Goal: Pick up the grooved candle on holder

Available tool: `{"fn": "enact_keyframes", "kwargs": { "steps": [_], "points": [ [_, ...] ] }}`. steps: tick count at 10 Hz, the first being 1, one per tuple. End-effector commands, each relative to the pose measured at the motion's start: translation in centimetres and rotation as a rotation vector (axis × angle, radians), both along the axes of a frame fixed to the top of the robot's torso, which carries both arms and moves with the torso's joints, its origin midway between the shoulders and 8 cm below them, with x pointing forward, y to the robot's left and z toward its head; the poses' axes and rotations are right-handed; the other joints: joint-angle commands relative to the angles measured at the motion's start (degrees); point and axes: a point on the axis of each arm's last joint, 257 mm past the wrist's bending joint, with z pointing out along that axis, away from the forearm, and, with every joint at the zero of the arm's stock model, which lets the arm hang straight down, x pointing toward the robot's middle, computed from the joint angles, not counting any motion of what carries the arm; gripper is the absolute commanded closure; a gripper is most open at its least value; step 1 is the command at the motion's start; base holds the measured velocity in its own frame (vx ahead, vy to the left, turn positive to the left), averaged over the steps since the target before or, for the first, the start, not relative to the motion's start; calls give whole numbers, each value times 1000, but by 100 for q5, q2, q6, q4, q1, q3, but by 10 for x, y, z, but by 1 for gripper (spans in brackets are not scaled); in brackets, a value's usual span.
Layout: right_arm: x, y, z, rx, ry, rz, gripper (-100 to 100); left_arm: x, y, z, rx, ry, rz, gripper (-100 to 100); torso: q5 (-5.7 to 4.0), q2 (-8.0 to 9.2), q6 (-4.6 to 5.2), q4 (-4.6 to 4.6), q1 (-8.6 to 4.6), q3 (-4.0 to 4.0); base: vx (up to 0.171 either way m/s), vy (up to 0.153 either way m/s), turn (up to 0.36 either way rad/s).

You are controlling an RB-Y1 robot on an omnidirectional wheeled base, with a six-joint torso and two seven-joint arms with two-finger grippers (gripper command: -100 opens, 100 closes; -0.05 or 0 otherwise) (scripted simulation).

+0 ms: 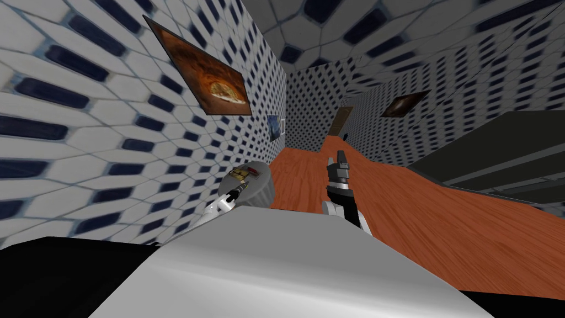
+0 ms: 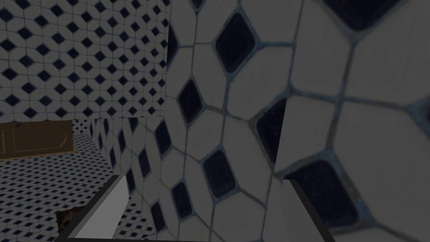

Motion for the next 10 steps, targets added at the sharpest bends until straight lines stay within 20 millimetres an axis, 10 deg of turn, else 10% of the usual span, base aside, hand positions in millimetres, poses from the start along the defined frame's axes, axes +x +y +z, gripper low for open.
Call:
{"fn": "enact_keyframes", "kwargs": {
  "steps": [1, 4, 5, 9, 10],
  "points": [
    [0, 0, 0, 0, 0, 0, 0, 2, -1, -4, 1, -1, 1, -100, 0, 0, 0, 0, 0, 0, 26, 10, -5],
    [0, 0, 0, 0, 0, 0, 0, 2, -3, -9, 0, -1, 3, -100, 3, -20, 1, -4, 13, -11, 46, 29, -7],
    [0, 0, 0, 0, 0, 0, 0, 3, -4, -9, 1, -1, 2, 100, 2, -11, 0, -3, 7, -7, 0, 0, 0],
    [0, 0, 0, 0, 0, 0, 0, 3, -3, -9, 3, -1, 1, 100, 3, 2, -2, 1, 1, 1, 0, 0, 0],
    [0, 0, 0, 0, 0, 0, 0, 3, -3, -9, 3, -1, 1, 0, 3, 3, -2, 1, 1, 2, 0, 0, 0]
  ]
}}
